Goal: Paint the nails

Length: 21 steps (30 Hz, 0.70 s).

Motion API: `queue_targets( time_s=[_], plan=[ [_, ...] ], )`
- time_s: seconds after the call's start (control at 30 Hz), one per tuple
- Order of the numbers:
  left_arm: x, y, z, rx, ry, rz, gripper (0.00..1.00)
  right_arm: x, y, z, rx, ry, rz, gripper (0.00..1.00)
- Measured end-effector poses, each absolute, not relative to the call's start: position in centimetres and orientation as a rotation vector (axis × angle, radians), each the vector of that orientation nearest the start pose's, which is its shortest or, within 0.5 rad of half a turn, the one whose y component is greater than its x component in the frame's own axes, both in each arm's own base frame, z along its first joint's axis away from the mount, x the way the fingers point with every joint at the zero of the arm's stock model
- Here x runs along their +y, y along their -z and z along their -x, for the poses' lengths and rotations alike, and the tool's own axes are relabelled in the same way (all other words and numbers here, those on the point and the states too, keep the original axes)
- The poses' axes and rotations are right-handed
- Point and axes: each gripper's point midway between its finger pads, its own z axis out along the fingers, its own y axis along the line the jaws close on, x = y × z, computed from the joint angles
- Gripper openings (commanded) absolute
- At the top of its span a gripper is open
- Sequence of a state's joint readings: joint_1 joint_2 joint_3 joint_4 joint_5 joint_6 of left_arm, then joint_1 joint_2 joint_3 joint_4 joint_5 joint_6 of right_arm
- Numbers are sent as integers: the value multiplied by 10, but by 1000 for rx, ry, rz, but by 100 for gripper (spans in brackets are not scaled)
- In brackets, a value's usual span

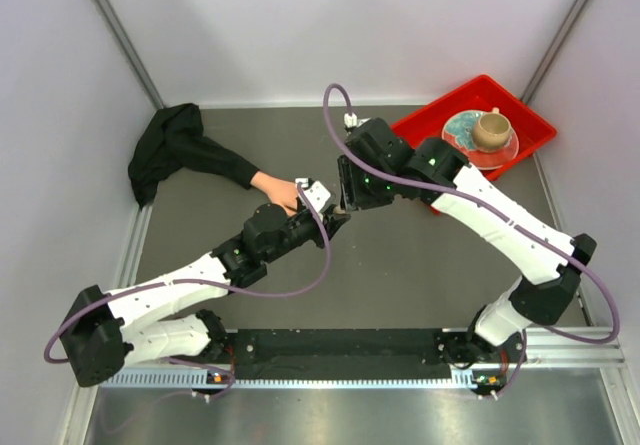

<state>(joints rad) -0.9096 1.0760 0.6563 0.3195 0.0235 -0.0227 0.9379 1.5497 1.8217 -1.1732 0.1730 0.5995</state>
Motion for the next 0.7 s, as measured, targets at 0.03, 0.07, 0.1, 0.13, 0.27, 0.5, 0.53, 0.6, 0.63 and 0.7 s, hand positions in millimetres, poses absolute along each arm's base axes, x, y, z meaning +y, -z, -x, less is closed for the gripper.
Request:
queue_targets(
  time_s=[0.03, 0.07, 0.1, 0.13, 0.27, 0.5, 0.53, 0.6, 0.63, 0.7],
  plan=[
    [-308, -234, -234, 1548, 718, -756, 0, 289, -282, -220, 2488, -447, 350, 42],
    [-308, -234, -233, 1548, 719, -756, 0, 289, -281, -221, 2488, -447, 350, 40],
    [-309, -234, -233, 1548, 719, -756, 0, 290, -281, -221, 2489, -448, 352, 40],
    [-309, -234, -233, 1548, 719, -756, 0, 290, -281, -221, 2488, -448, 351, 37],
    [-309, -234, -233, 1548, 720, -756, 0, 293, -281, -222, 2485, -452, 351, 36],
    [-310, -234, -232, 1545, 730, -765, 0, 297, -280, -225, 2477, -462, 349, 33],
    [-310, -234, -231, 1545, 733, -767, 0, 298, -279, -226, 2477, -462, 351, 28],
    [-310, -234, -231, 1545, 735, -768, 0, 299, -278, -226, 2479, -463, 355, 24],
    [-311, -234, -230, 1545, 738, -768, 0, 300, -278, -227, 2479, -464, 357, 22],
    [-311, -234, -230, 1545, 741, -769, 0, 301, -277, -226, 2482, -468, 360, 15]
  ],
)
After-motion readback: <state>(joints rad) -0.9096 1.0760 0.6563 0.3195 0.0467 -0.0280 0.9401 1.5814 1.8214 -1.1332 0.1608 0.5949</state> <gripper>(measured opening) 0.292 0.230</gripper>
